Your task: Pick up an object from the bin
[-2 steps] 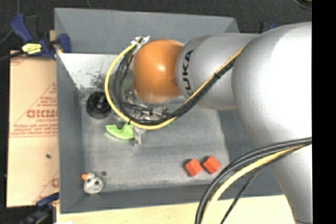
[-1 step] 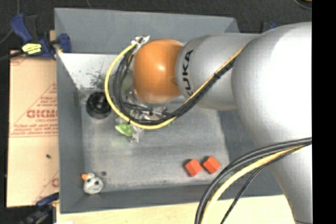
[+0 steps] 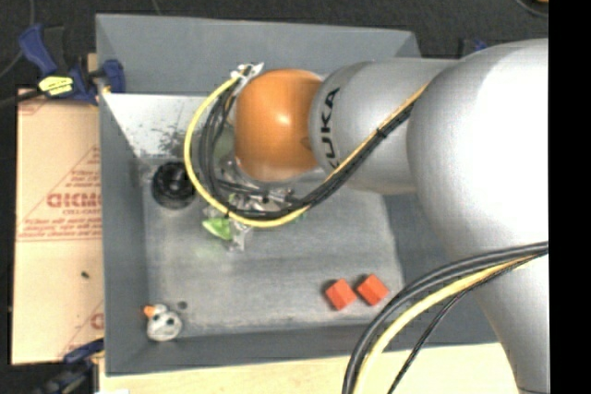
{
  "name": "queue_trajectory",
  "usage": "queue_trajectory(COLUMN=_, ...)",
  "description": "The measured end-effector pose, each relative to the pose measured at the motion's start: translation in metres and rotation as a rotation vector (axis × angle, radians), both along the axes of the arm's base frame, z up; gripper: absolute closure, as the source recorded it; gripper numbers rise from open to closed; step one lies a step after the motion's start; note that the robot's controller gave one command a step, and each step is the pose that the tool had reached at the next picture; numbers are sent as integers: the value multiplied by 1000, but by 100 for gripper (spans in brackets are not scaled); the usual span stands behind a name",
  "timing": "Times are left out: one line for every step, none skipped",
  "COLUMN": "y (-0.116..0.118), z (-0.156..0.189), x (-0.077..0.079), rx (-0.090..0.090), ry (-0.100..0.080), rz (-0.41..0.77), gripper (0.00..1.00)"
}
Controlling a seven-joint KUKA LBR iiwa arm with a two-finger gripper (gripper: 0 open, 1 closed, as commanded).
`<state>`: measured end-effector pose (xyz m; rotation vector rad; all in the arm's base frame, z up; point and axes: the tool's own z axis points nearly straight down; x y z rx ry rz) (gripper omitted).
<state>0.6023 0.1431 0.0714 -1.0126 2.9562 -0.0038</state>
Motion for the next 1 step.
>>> queue_trajectory(y=5, z=136, x=-3, rx=1, ry=-4, rz=40, gripper=100)
